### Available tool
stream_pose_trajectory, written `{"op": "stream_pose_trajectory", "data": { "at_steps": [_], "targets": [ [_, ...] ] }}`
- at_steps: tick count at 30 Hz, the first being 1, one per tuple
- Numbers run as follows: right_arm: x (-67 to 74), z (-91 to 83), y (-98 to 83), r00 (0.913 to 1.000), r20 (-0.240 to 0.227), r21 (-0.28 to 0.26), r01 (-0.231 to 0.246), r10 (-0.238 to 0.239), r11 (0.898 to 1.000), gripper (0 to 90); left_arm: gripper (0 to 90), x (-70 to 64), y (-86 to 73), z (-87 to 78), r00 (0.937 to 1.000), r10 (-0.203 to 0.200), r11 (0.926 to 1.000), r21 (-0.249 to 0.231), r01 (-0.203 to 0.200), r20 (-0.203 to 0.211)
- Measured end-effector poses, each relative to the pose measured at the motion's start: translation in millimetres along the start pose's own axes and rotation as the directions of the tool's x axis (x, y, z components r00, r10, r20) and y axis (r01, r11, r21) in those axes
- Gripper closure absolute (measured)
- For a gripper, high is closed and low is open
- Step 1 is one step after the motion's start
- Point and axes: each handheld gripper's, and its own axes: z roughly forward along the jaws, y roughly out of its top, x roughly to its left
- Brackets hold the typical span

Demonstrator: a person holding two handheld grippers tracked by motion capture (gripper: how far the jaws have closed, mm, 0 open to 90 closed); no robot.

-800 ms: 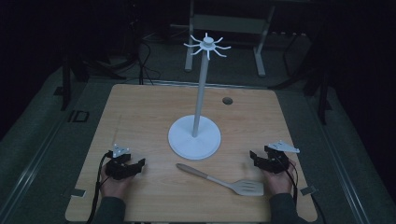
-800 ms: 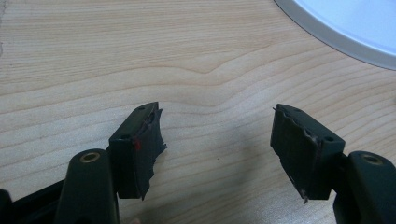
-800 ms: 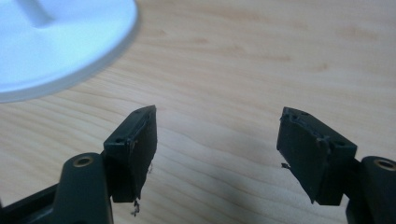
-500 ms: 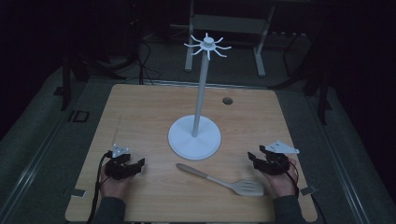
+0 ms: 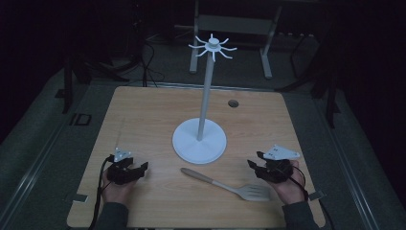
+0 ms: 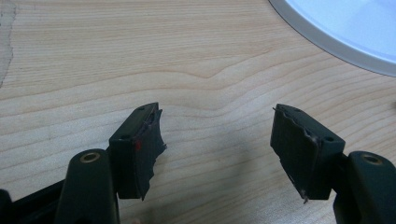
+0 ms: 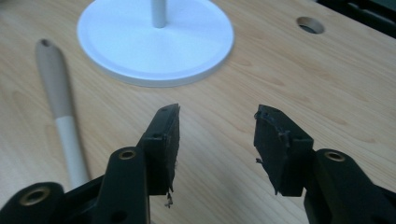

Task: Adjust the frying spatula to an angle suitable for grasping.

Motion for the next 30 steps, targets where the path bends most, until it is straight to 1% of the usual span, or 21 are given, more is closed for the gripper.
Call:
{"op": "stream_pose_trajectory", "data": {
  "at_steps": [2,5,7,8,9,11,12,15,18,21,26,27,29,30],
  "targets": [
    [2.8,1.4,2.4,0.9997,-0.024,0.008,0.008,-0.008,1.000,53.4,33.8,0.1,0.0,-0.1,1.0000,0.000,1.0000,0.000,0.000,0.001],
    [7.4,5.8,5.8,0.9983,-0.059,0.027,0.001,0.000,1.000,53.7,33.8,0.1,0.0,-0.1,1.0000,0.000,1.0000,0.001,0.000,0.001],
    [11.0,9.4,8.0,0.9960,-0.088,0.053,0.016,-0.011,0.998,59.3,33.8,0.1,0.0,-0.2,1.0000,0.000,1.0000,0.001,0.000,0.001],
    [12.9,11.4,8.8,0.9945,-0.100,0.062,0.038,-0.032,0.997,61.0,33.8,0.2,0.0,-0.2,1.0000,0.000,1.0000,0.000,0.000,0.002],
    [15.5,13.6,9.7,0.9933,-0.108,0.072,0.049,-0.041,0.996,62.5,33.8,0.2,0.0,-0.2,1.0000,0.000,1.0000,0.001,0.000,0.002],
    [19.8,17.7,11.4,0.9912,-0.122,0.087,0.063,-0.052,0.994,63.7,33.8,0.2,0.0,-0.2,1.0000,0.000,1.0000,0.001,0.000,0.003],
    [19.8,17.7,11.4,0.9912,-0.122,0.087,0.063,-0.052,0.994,63.7,33.8,0.1,-0.1,-0.1,1.0000,0.001,1.0000,0.001,-0.001,0.002],
    [27.2,25.1,14.1,0.9876,-0.146,0.106,0.073,-0.058,0.992,64.7,33.8,0.2,0.0,-0.5,1.0000,0.000,1.0000,0.001,0.000,0.002],
    [32.9,29.2,15.7,0.9833,-0.166,0.113,0.096,-0.076,0.989,66.4,33.8,0.3,0.1,-0.6,1.0000,0.000,1.0000,0.002,0.000,0.003],
    [37.8,32.7,17.1,0.9806,-0.177,0.117,0.107,-0.085,0.987,66.0,33.8,0.4,0.2,-1.0,1.0000,0.001,1.0000,0.000,-0.001,0.002],
    [42.5,36.0,18.7,0.9772,-0.194,0.120,0.111,-0.086,0.987,65.9,33.8,0.4,0.2,-1.0,1.0000,0.000,1.0000,0.000,0.000,0.001],
    [46.7,38.8,19.8,0.9736,-0.207,0.127,0.124,-0.096,0.984,66.4,33.8,0.2,0.1,-0.8,1.0000,0.000,1.0000,0.001,0.000,0.002],
    [50.1,41.6,20.4,0.9701,-0.220,0.137,0.134,-0.101,0.981,67.0,33.8,0.4,0.2,-1.0,1.0000,0.001,1.0000,0.000,-0.001,0.001],
    [50.1,41.6,20.4,0.9701,-0.220,0.137,0.134,-0.101,0.981,67.0,33.8,0.4,0.2,-1.0,1.0000,0.001,1.0000,0.000,-0.001,0.001]
  ]
}}
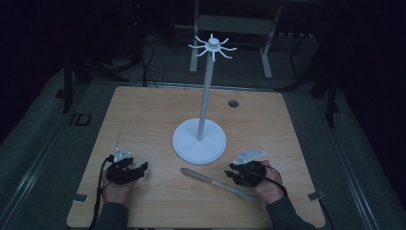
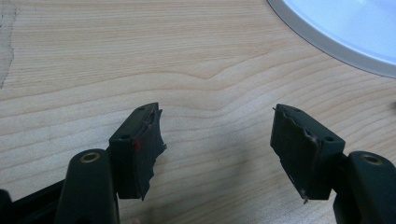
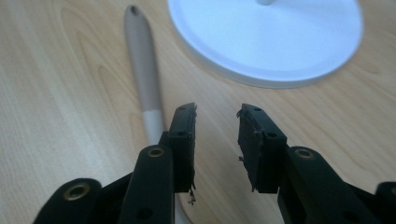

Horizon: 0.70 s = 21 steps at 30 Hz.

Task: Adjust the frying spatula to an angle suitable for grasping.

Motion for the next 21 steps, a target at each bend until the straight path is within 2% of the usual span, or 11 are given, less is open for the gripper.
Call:
{"op": "stream_pose_trajectory", "data": {
  "at_steps": [7,13,17,21],
  "targets": [
    [12.3,18.7,1.2,0.9980,-0.060,0.049,0.025,-0.022,0.998,67.1,33.8,0.1,0.0,0.0,1.0000,-0.001,1.0000,0.000,0.001,0.000],
    [21.9,33.3,3.3,0.9927,-0.115,0.100,0.046,-0.035,0.994,66.6,33.8,0.1,0.0,-0.1,1.0000,0.001,1.0000,0.001,-0.001,0.001],
    [23.6,41.8,4.5,0.9898,-0.135,0.127,0.063,-0.045,0.990,67.3,33.8,0.1,-0.1,0.2,1.0000,0.000,1.0000,0.000,0.000,0.002],
    [22.6,49.5,5.3,0.9883,-0.149,0.147,0.053,-0.031,0.988,69.5,33.8,0.2,0.0,0.1,1.0000,-0.001,1.0000,0.000,0.001,0.002]
  ]
}}
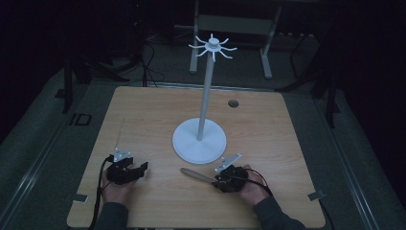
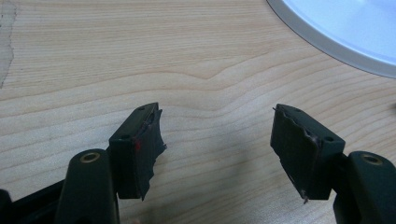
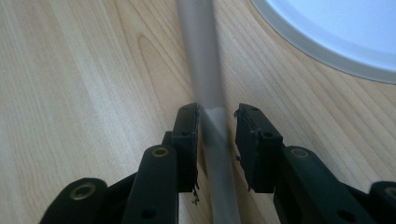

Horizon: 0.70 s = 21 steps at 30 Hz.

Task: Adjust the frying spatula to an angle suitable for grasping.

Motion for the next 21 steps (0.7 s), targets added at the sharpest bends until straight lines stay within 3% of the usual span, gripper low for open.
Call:
{"op": "stream_pose_trajectory", "data": {
  "at_steps": [9,12,15,20,21],
  "targets": [
    [2.0,7.9,4.4,0.9998,-0.012,0.024,0.017,-0.017,1.000,73.9,33.8,-0.1,0.0,0.1,1.0000,0.000,1.0000,0.000,0.000,0.001],
    [4.9,7.7,3.5,0.9983,0.013,0.015,0.056,-0.056,0.998,75.2,33.8,0.0,0.0,0.1,1.0000,0.000,1.0000,0.001,0.000,0.002],
    [5.7,7.0,2.6,0.9973,0.042,0.013,0.060,-0.061,0.998,75.9,33.8,0.1,0.1,-0.3,1.0000,-0.001,1.0000,0.001,0.001,0.000],
    [-2.3,-1.3,-2.7,0.9974,0.072,-0.032,0.012,-0.009,0.999,76.2,33.8,0.2,0.1,-0.5,1.0000,-0.002,1.0000,0.001,0.002,0.001],
    [-9.3,-6.3,-5.5,0.9943,0.104,-0.037,-0.019,0.023,0.999,76.2,33.8,0.1,0.1,-0.4,1.0000,-0.001,1.0000,0.002,0.001,0.001]
  ]
}}
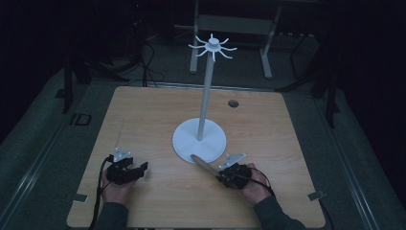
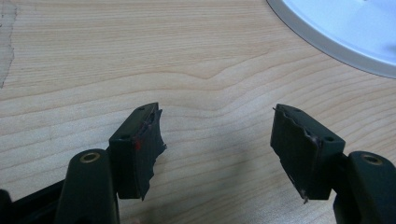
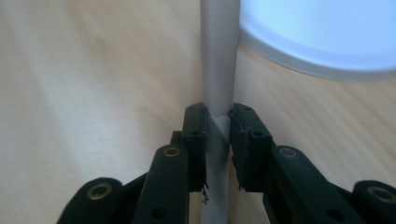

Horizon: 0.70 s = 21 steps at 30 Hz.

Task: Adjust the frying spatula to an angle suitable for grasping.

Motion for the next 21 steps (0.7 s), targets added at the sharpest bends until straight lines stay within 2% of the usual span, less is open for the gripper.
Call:
{"op": "stream_pose_trajectory", "data": {
  "at_steps": [4,5,7,13,16,21],
  "targets": [
    [-17.3,-4.6,-6.1,0.9952,0.058,0.006,-0.080,0.079,0.997,76.2,33.8,-0.2,-0.1,0.5,1.0000,0.001,1.0000,0.001,-0.001,0.000],
    [-17.3,-4.6,-6.1,0.9952,0.058,0.006,-0.080,0.079,0.997,76.2,33.8,-0.2,-0.1,0.5,1.0000,0.001,1.0000,0.001,-0.001,0.000],
    [-24.6,-3.5,-7.1,0.9910,0.063,0.008,-0.119,0.118,0.993,76.0,33.8,-0.5,-0.1,1.3,1.0000,0.003,1.0000,0.003,-0.003,0.000],
    [-29.5,1.4,-0.4,0.9856,0.086,0.013,-0.147,0.146,0.989,75.6,33.8,-0.2,-0.1,0.9,1.0000,0.003,1.0000,0.003,-0.003,0.002],
    [-32.8,3.6,3.1,0.9837,0.075,0.029,-0.165,0.163,0.986,70.5,33.8,-0.3,-0.1,1.2,1.0000,0.003,1.0000,0.004,-0.003,0.003],
    [-36.6,10.3,10.1,0.9863,0.069,0.063,-0.155,0.150,0.986,68.1,33.8,0.1,0.0,0.9,1.0000,0.000,1.0000,0.002,0.000,0.004]
  ]
}}
